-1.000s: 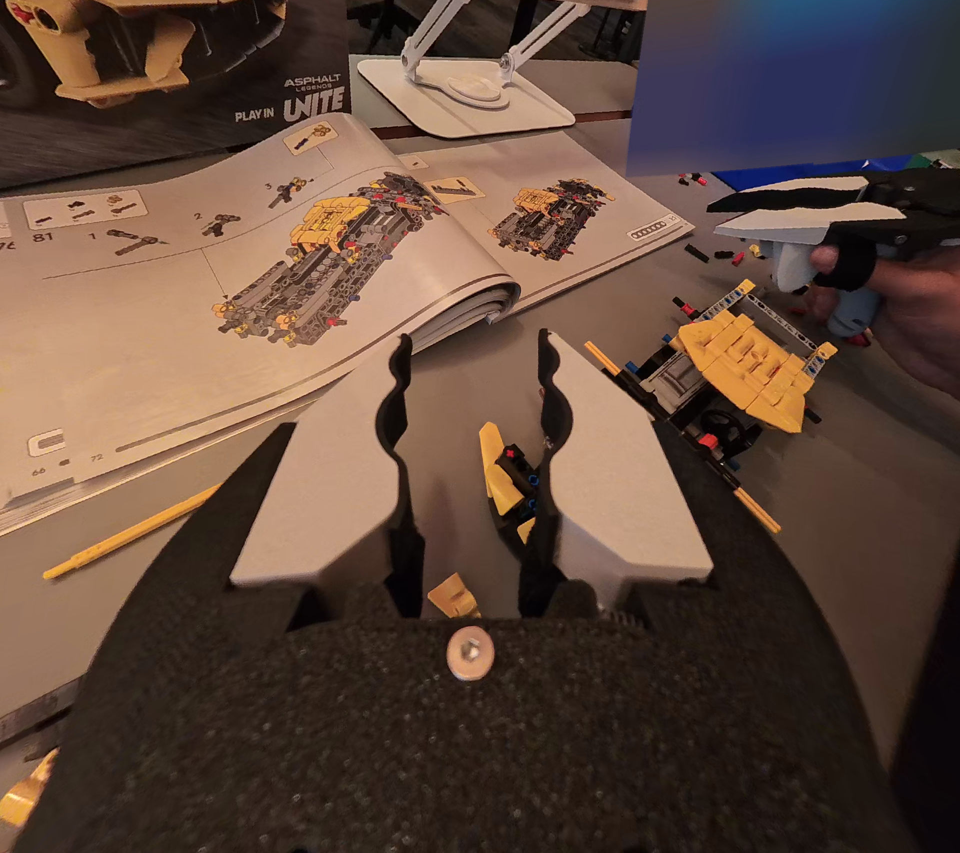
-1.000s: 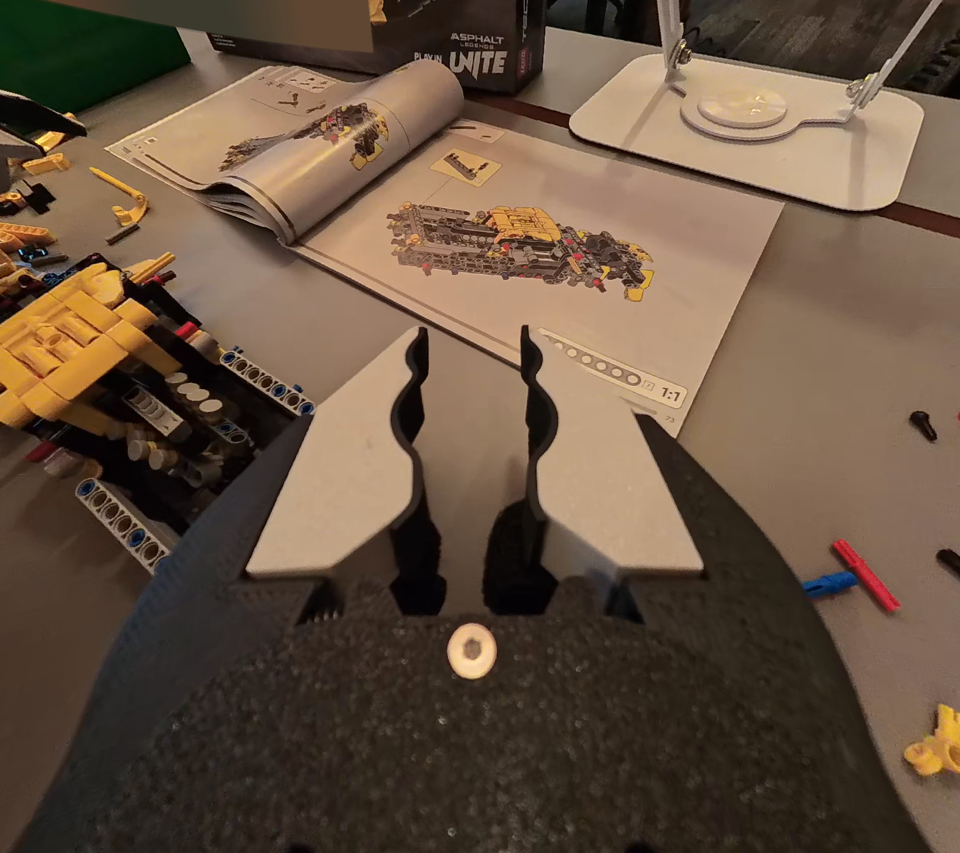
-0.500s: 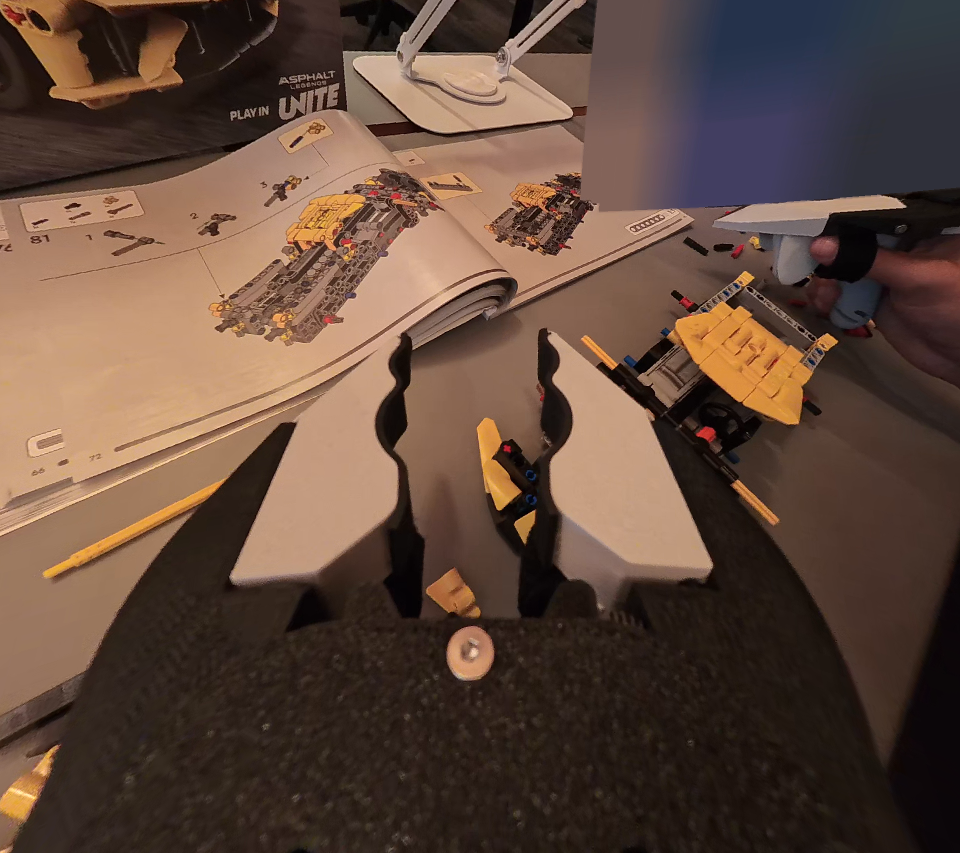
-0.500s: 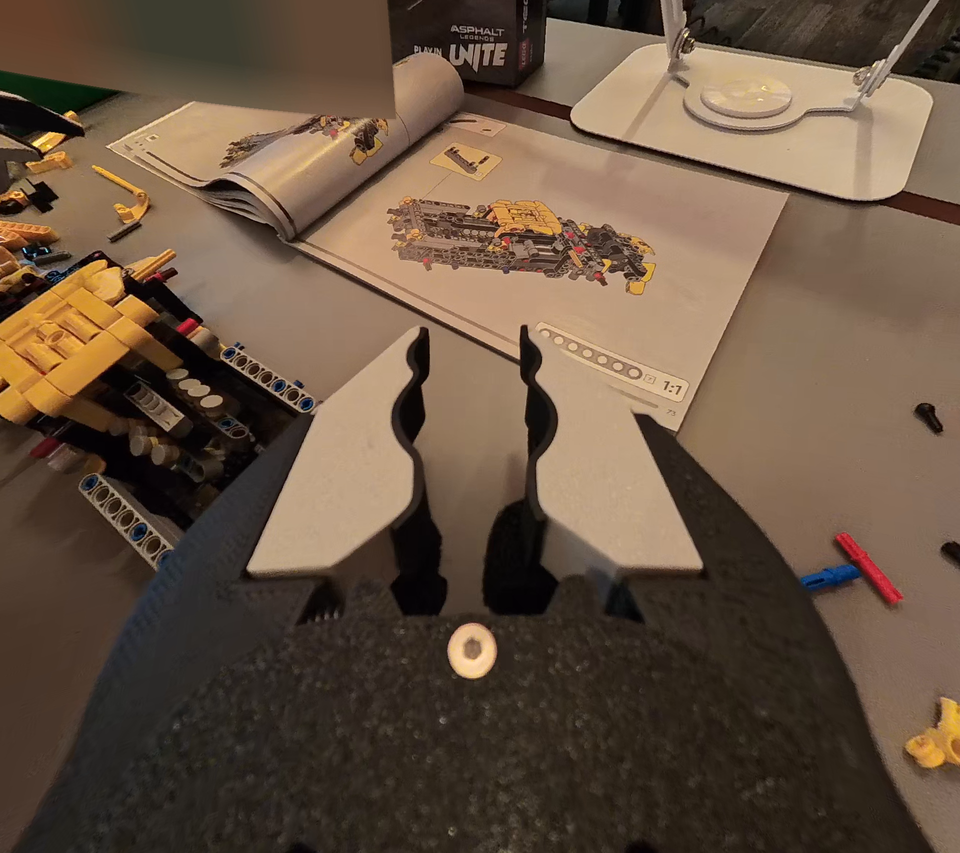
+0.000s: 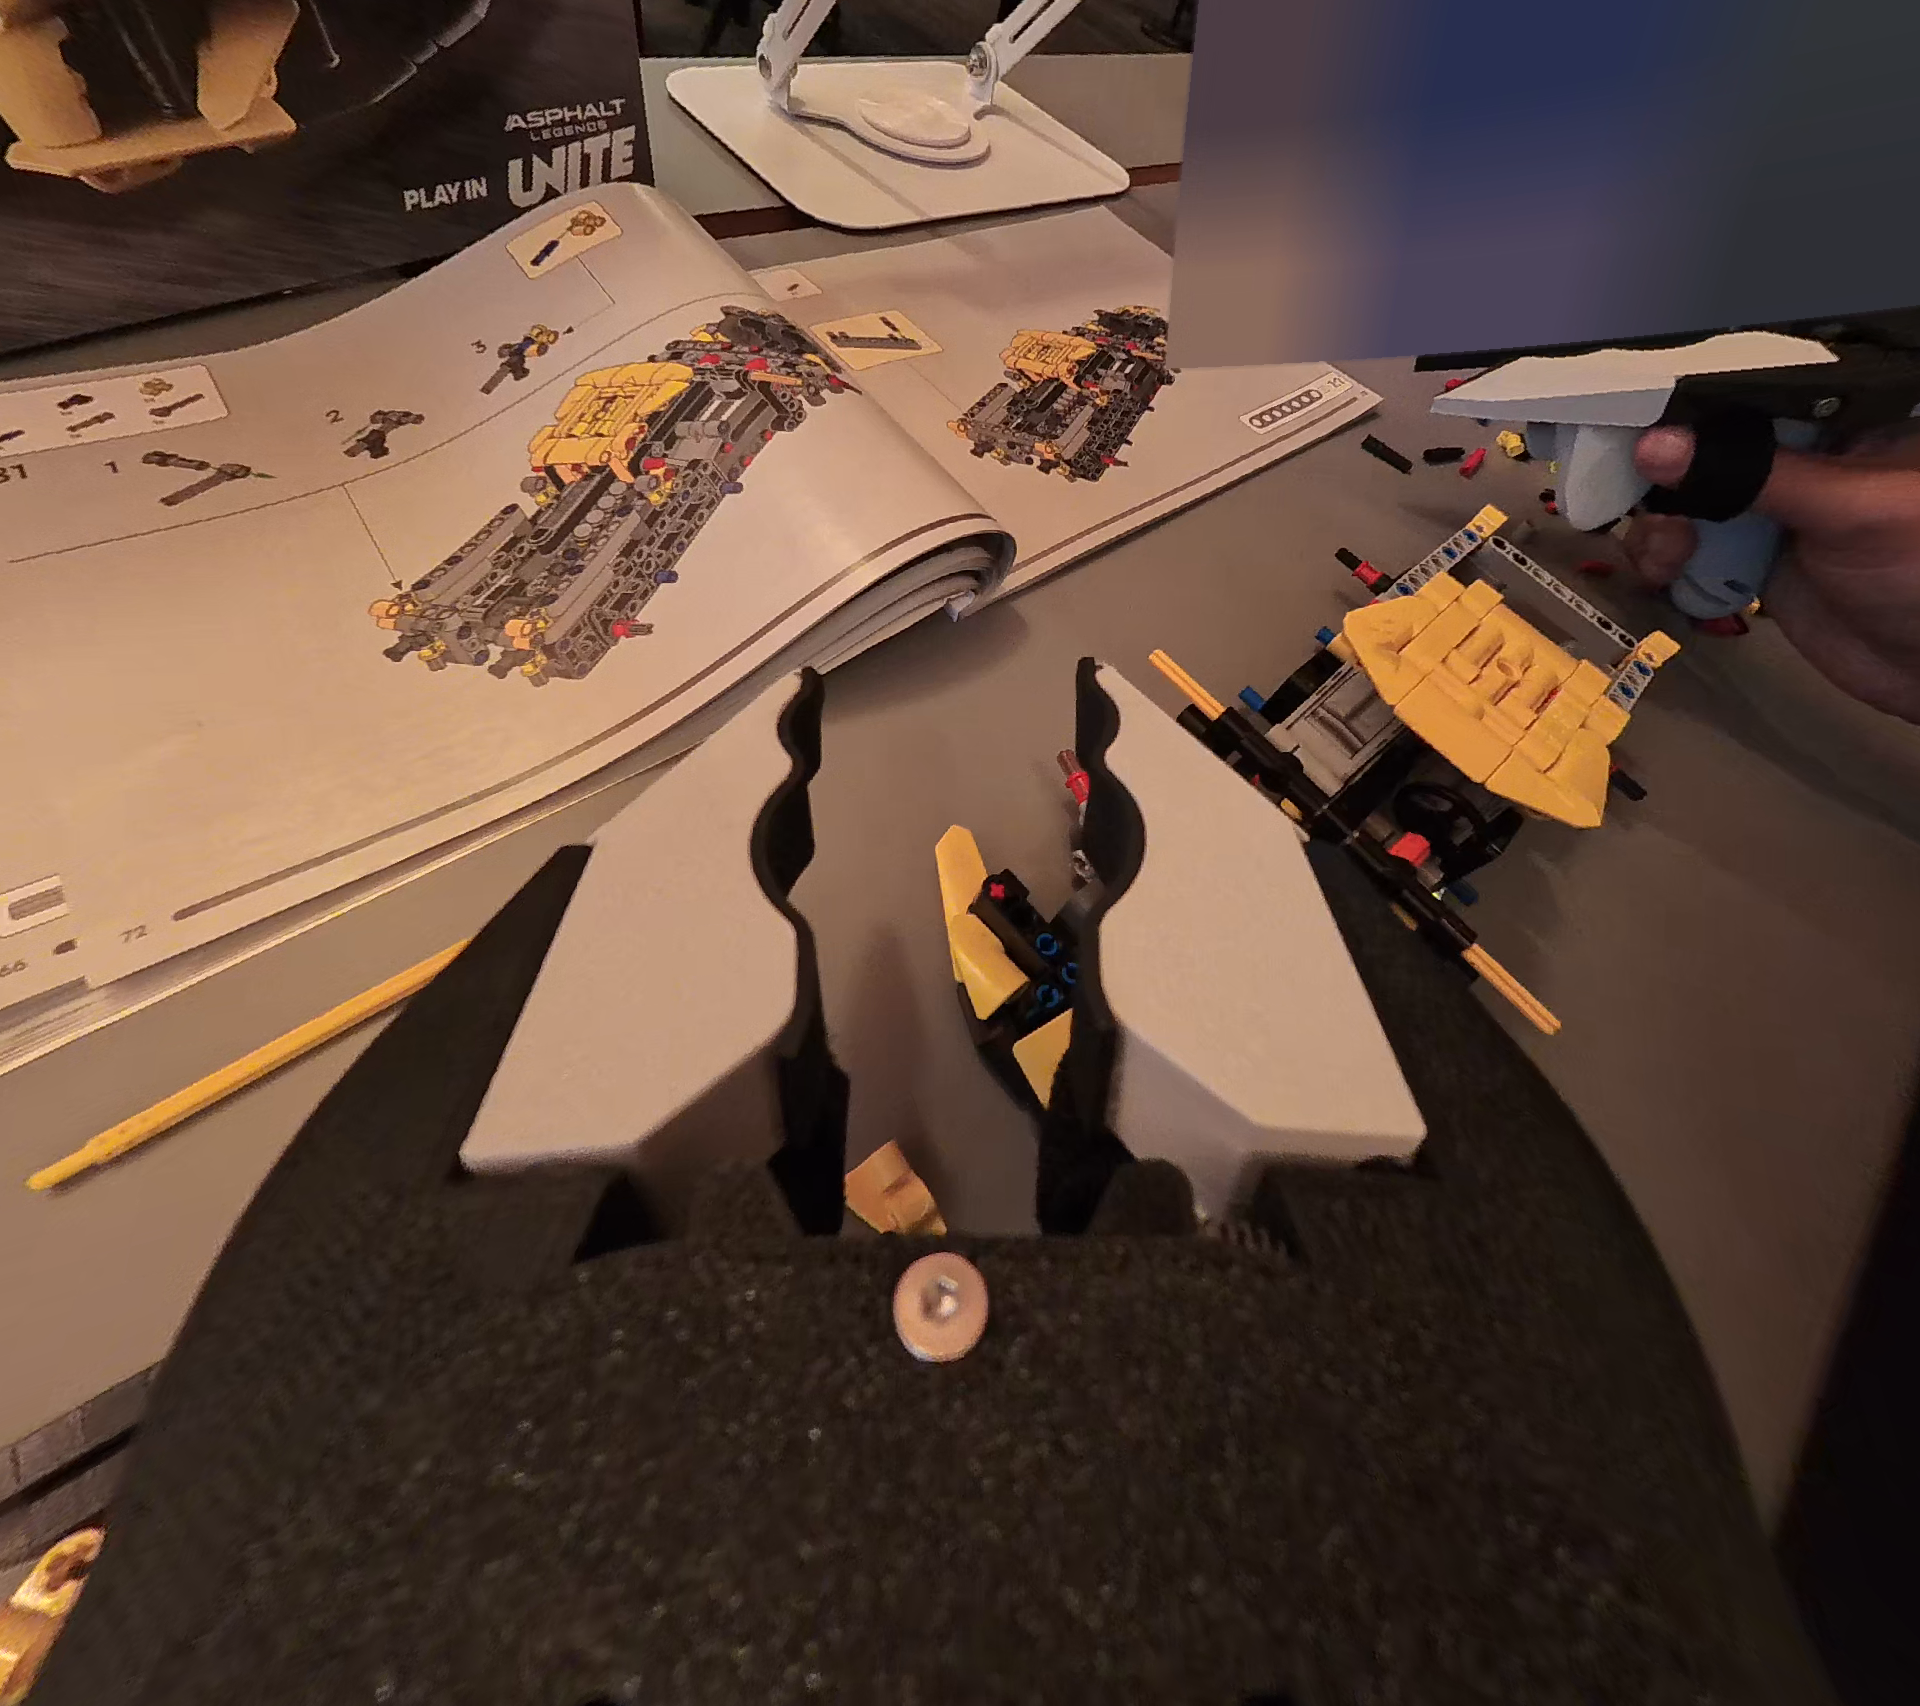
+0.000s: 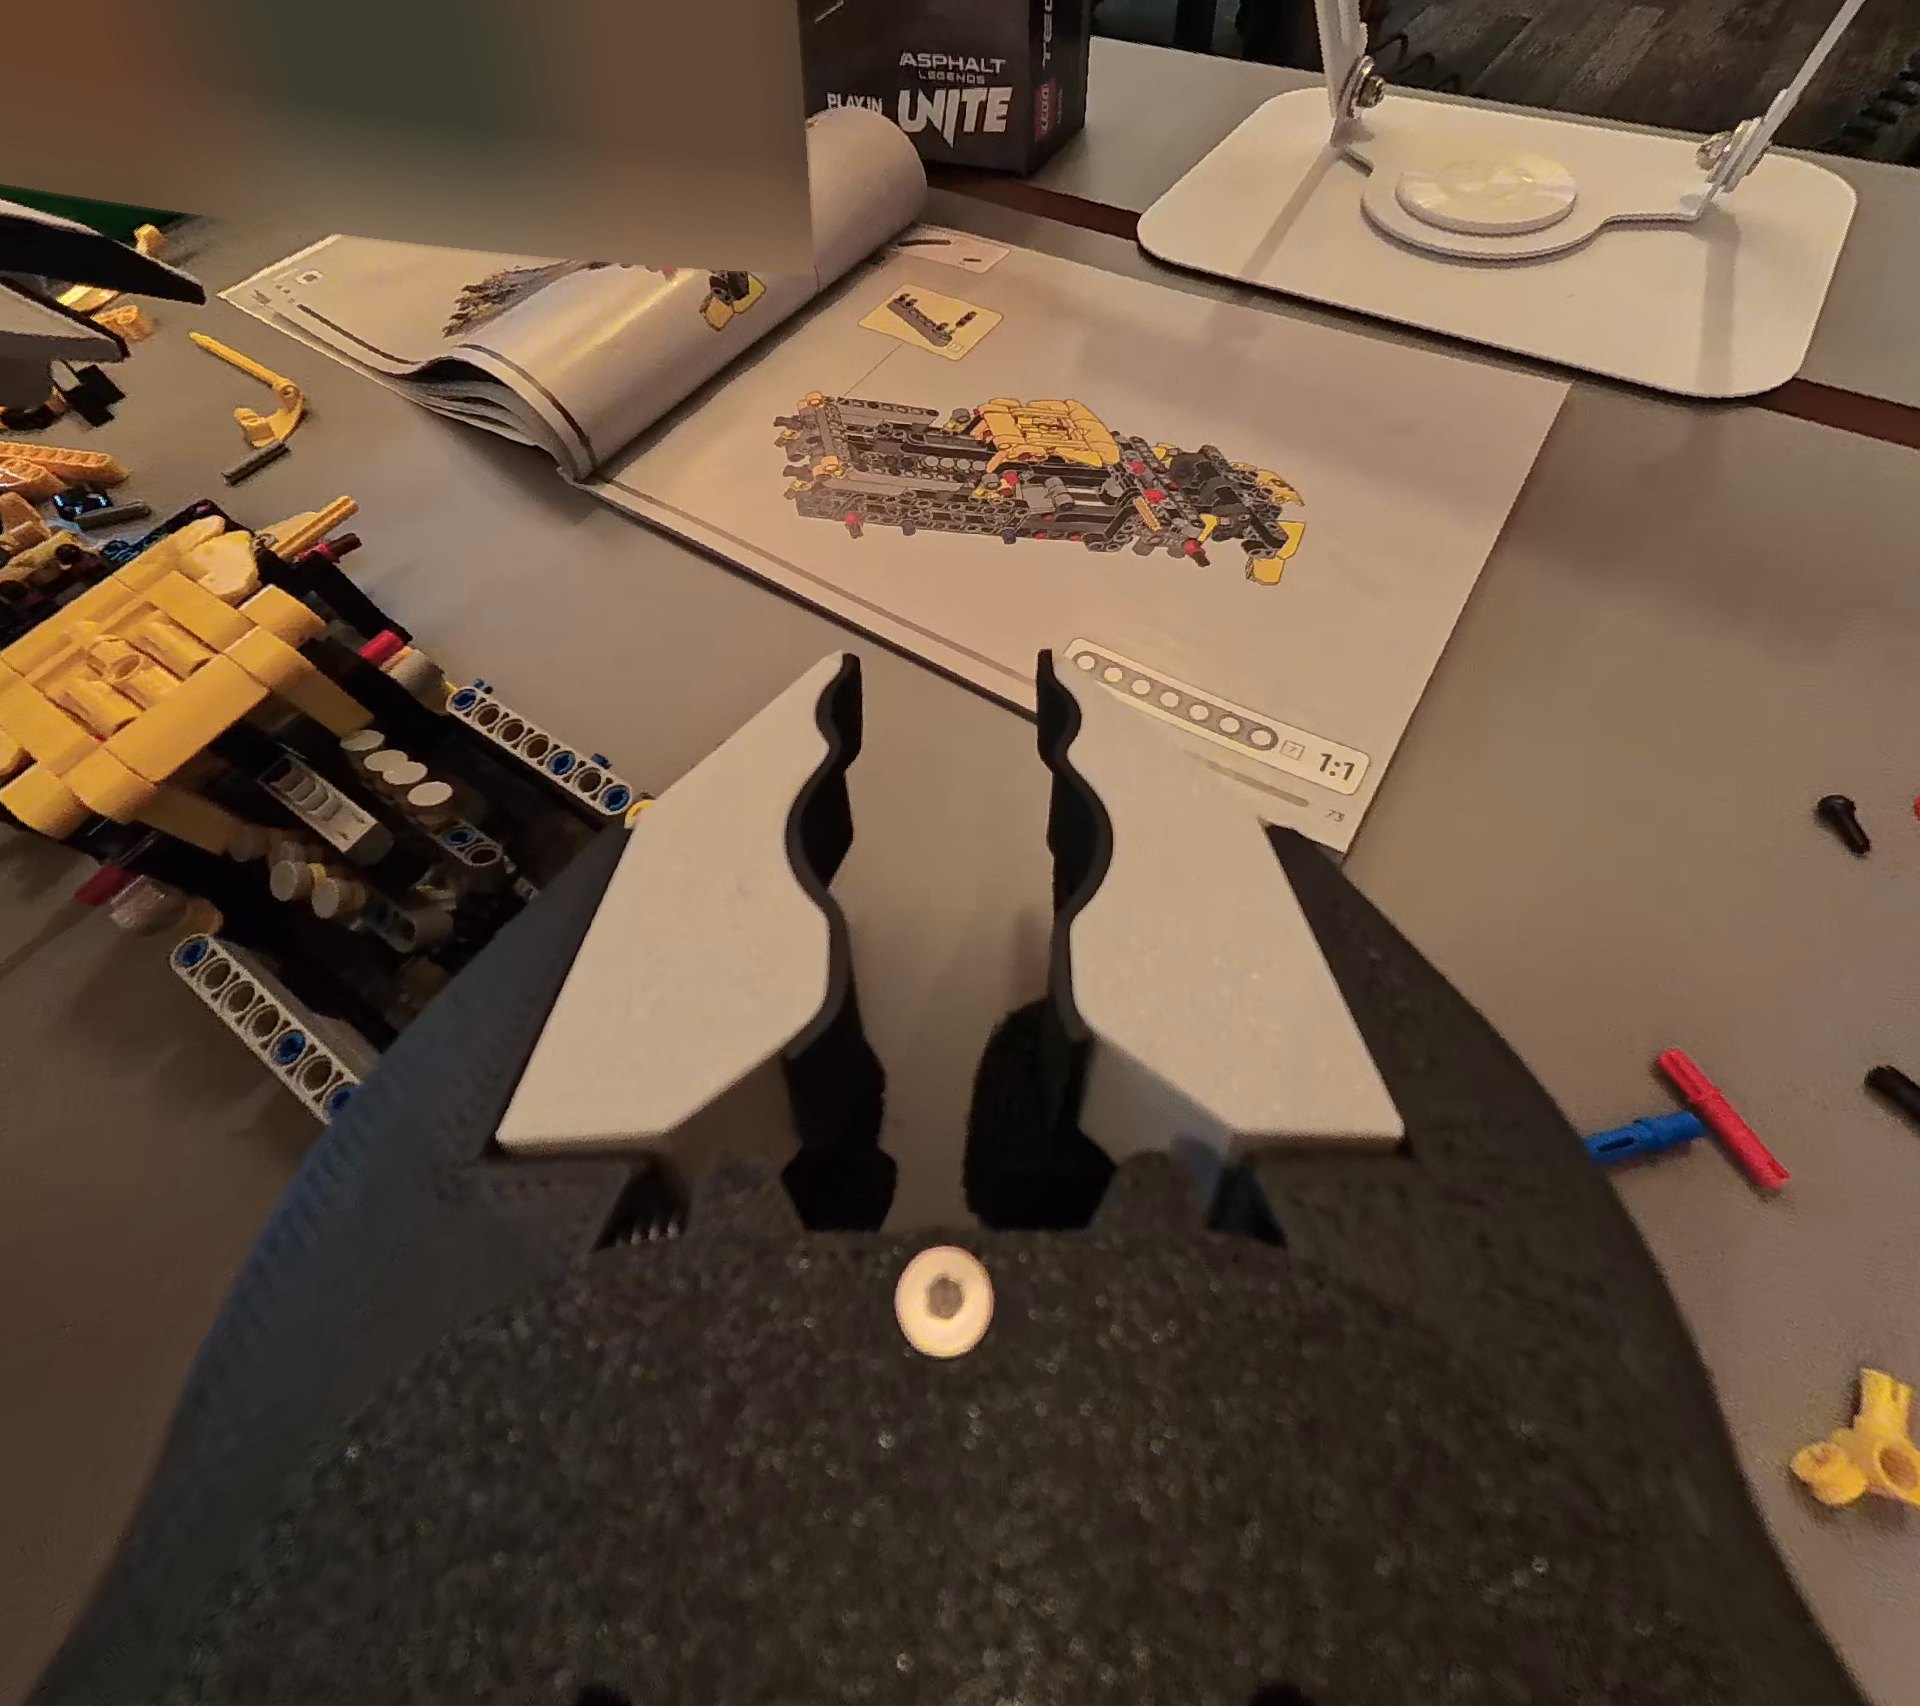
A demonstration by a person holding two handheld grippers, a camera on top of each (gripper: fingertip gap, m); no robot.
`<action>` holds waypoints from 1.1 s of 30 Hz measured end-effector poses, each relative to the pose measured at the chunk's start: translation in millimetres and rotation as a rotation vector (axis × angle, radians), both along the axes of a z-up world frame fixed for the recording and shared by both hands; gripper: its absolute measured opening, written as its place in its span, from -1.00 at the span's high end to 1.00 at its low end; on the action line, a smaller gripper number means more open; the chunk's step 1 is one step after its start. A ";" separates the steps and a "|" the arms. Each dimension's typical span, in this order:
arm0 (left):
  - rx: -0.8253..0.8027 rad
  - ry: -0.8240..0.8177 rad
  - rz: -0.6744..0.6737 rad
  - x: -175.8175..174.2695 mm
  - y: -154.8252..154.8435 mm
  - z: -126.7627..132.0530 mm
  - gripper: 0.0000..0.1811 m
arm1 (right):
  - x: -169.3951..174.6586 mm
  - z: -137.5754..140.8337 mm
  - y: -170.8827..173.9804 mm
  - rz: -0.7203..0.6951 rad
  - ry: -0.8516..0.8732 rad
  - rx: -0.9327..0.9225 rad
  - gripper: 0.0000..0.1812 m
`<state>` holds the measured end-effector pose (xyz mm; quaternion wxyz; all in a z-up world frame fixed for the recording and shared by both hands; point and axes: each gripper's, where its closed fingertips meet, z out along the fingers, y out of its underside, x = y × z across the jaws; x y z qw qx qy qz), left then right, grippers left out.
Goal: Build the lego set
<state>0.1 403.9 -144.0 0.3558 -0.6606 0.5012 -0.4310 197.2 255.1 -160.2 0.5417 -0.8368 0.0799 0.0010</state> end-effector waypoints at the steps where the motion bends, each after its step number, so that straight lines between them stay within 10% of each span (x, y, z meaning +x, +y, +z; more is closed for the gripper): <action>1: 0.001 0.001 -0.001 0.2 -0.2 -0.2 0.46 | 0.1 0.3 -0.3 -0.001 0.000 0.001 0.64; 16: 0.030 -0.008 -0.043 15.0 -5.2 1.8 0.46 | 5.0 3.4 -10.3 -0.030 0.029 -0.022 0.66; 23: 0.176 0.037 -0.525 85.8 -54.5 54.1 0.46 | 12.3 18.6 -28.1 -0.075 0.010 0.048 0.69; 33: 0.437 0.525 -0.641 173.8 -58.1 -17.8 0.44 | 29.1 7.5 -39.3 -0.139 0.039 0.012 0.61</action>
